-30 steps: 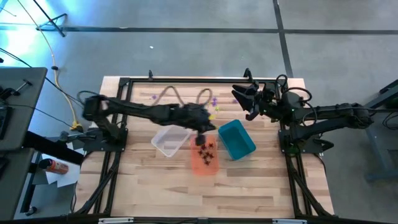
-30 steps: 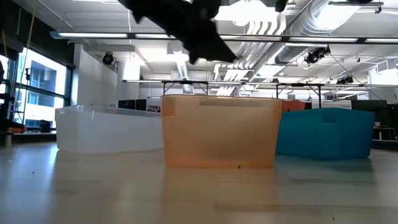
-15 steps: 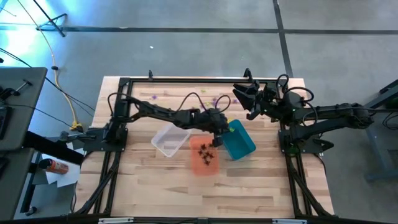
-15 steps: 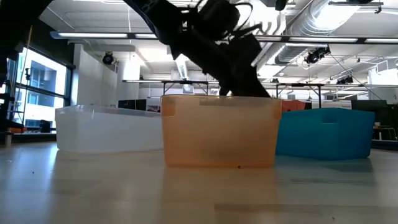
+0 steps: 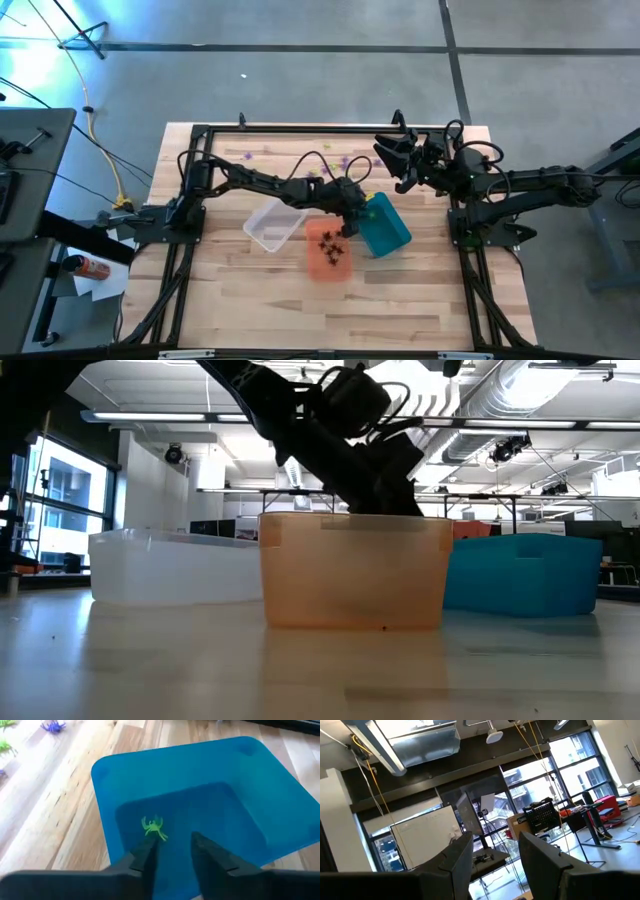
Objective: Sort Halloween decoration
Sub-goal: Put the green spider toy into the blue bin
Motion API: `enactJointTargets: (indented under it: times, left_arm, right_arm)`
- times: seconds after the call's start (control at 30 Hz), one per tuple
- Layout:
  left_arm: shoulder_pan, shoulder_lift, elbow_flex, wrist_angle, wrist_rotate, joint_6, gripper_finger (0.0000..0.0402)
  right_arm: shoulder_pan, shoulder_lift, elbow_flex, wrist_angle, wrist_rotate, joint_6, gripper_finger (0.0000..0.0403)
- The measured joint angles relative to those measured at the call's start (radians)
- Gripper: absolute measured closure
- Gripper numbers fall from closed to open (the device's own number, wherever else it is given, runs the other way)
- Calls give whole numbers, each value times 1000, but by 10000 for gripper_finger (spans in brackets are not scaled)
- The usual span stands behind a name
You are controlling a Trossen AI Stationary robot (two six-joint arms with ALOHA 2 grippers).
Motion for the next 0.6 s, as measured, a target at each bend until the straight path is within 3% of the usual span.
enactJointTargets:
  times: [0.13, 0.27, 0.43, 0.6]
  left_arm:
    - [9, -65, -2, -108, 82, -16, 228]
    - [59, -214, 0, -260, 172, -19, 197]
    - [138, -454, 0, -428, 146, -39, 196]
    - [164, -714, -106, -351, 63, -43, 206]
  right_arm:
    - [0, 0, 0, 7, 0, 0, 249]
    - [0, -2, 0, 41, 1, 11, 249]
    - [0, -2, 0, 38, 49, 36, 249]
    - [0, 12, 0, -23, 64, 72, 249]
